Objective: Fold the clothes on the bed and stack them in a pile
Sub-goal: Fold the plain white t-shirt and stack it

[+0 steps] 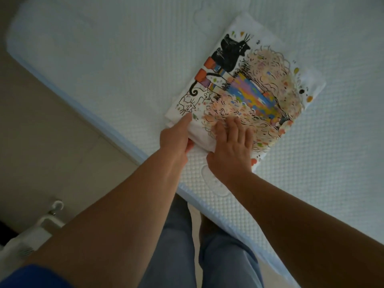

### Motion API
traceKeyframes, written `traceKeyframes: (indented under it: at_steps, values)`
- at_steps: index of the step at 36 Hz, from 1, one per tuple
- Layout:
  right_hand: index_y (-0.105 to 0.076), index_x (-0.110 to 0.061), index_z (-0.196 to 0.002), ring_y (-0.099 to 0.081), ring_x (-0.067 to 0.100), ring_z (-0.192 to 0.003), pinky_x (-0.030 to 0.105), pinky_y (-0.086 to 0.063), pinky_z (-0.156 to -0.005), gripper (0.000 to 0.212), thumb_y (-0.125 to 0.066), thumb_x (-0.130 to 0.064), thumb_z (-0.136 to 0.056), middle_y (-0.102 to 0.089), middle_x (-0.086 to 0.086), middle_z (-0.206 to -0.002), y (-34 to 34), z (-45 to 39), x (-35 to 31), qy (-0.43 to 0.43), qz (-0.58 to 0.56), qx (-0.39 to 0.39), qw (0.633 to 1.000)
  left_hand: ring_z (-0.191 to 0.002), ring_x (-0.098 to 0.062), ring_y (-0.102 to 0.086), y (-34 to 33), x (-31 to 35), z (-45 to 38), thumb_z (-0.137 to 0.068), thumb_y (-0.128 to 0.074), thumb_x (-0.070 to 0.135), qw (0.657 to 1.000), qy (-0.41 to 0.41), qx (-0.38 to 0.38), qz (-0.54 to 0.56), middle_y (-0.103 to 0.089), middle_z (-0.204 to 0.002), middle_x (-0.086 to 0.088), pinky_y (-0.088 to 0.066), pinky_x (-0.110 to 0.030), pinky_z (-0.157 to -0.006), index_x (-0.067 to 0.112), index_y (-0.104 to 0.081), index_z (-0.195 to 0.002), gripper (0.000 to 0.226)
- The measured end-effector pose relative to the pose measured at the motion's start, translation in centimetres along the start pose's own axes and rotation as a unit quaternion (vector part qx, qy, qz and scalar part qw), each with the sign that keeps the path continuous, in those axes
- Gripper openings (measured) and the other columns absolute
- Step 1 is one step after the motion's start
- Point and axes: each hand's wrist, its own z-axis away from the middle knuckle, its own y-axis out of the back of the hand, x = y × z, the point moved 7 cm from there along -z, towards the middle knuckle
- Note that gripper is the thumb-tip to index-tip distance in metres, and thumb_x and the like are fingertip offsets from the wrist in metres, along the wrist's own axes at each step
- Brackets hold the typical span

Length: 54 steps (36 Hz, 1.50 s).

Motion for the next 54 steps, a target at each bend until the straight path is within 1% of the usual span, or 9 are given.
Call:
traceKeyframes:
  at_steps: [9,13,19,26,31,41,47,50,54]
  values:
    - [-0.023,-0.016,-0.148,-0.024,0.027,-0.138,0.048,-0.016,-0.115,0.071,-0.057,-0.033,-0.088,-0.03,0.006,-0.149,3.6,0.1,-0.8,-0.023,-0.143,0.044,0.989,-0.088,-0.021,-0.067,-1.7,3.8,4.4,-0.081,-0.065,0.011,0.983,-0.176,-0.013,-0.043,-0.068,-0.1,-0.006,-0.058,-0.039,-0.076,0.013,-0.062,-0.102,0.021]
    - [-0.04,-0.028,-0.139,-0.053,0.018,-0.114,0.037,-0.047,-0.088,0.049,-0.048,-0.017,-0.092,-0.054,-0.002,-0.131,8.7,1.0,-0.5,-0.024,-0.265,0.063,0.962,-0.078,-0.013,-0.069,-2.2,6.5,8.4,-0.086,-0.061,0.017,0.964,-0.241,-0.098,-0.045,-0.071,-0.09,0.0,-0.058,-0.028,-0.066,0.019,-0.063,-0.094,0.008]
    - [-0.054,-0.047,-0.088,-0.054,-0.01,-0.061,0.01,-0.038,-0.049,0.022,-0.048,-0.028,-0.094,-0.06,-0.016,-0.068,18.2,2.8,0.7,-0.046,-0.417,0.015,0.908,-0.077,-0.013,-0.066,0.7,10.3,11.2,-0.095,-0.036,0.05,0.966,-0.211,-0.148,-0.019,-0.07,-0.078,0.003,-0.048,-0.029,-0.069,0.021,-0.064,-0.092,0.04]
    - [-0.073,-0.029,-0.091,-0.07,0.02,-0.085,0.034,-0.057,-0.067,0.031,-0.077,-0.031,-0.06,-0.073,0.0,-0.094,25.6,3.8,1.9,-0.067,-0.704,-0.095,0.7,-0.106,-0.018,-0.055,3.4,13.5,11.9,-0.09,-0.054,0.036,0.981,-0.142,-0.109,-0.075,-0.06,-0.119,-0.002,-0.039,-0.036,-0.09,0.02,-0.057,-0.117,0.032]
    - [-0.062,-0.01,-0.113,-0.067,0.035,-0.094,0.041,-0.057,-0.066,0.06,-0.076,-0.03,-0.059,-0.069,0.015,-0.107,22.0,1.3,3.8,-0.14,-0.729,-0.165,0.649,-0.089,-0.025,-0.069,3.8,15.3,8.6,-0.078,-0.066,0.047,0.984,-0.087,-0.132,-0.085,-0.073,-0.098,-0.006,-0.054,-0.039,-0.081,0.018,-0.066,-0.108,0.042]
    - [-0.063,-0.013,-0.099,-0.063,0.025,-0.092,0.038,-0.05,-0.079,0.017,-0.063,-0.007,-0.083,-0.068,0.005,-0.098,4.7,-4.1,6.9,-0.349,-0.612,-0.096,0.703,-0.091,-0.03,-0.065,1.3,15.7,-4.6,-0.08,-0.066,0.012,0.936,-0.152,-0.089,-0.305,-0.068,-0.102,-0.015,-0.053,-0.04,-0.086,0.007,-0.065,-0.104,0.025]
    - [-0.06,-0.013,-0.109,-0.059,0.027,-0.097,0.042,-0.047,-0.088,0.027,-0.061,-0.01,-0.082,-0.063,0.008,-0.106,4.6,-3.7,6.4,-0.424,-0.575,-0.014,0.699,-0.072,-0.011,-0.064,2.5,14.3,-5.6,-0.081,-0.066,0.024,0.936,-0.099,-0.158,-0.297,-0.068,-0.082,0.005,-0.048,-0.023,-0.059,0.021,-0.064,-0.086,0.006]
    - [-0.058,-0.01,-0.117,-0.058,0.032,-0.106,0.048,-0.045,-0.097,0.034,-0.059,-0.008,-0.082,-0.062,0.012,-0.114,5.5,-3.6,5.9,-0.431,-0.561,-0.03,0.706,-0.089,-0.021,-0.065,3.6,13.1,-4.9,-0.077,-0.066,0.031,0.913,-0.047,-0.186,-0.361,-0.068,-0.097,-0.003,-0.051,-0.033,-0.077,0.016,-0.063,-0.101,0.029]
    - [-0.058,-0.02,-0.112,-0.058,0.03,-0.107,0.051,-0.044,-0.098,0.031,-0.057,-0.009,-0.083,-0.063,0.007,-0.113,7.5,-3.9,4.7,-0.402,-0.555,-0.03,0.728,-0.08,-0.012,-0.06,2.6,15.9,-2.8,-0.086,-0.057,0.025,0.881,-0.173,-0.167,-0.407,-0.064,-0.084,0.007,-0.045,-0.022,-0.061,0.021,-0.061,-0.091,0.007]
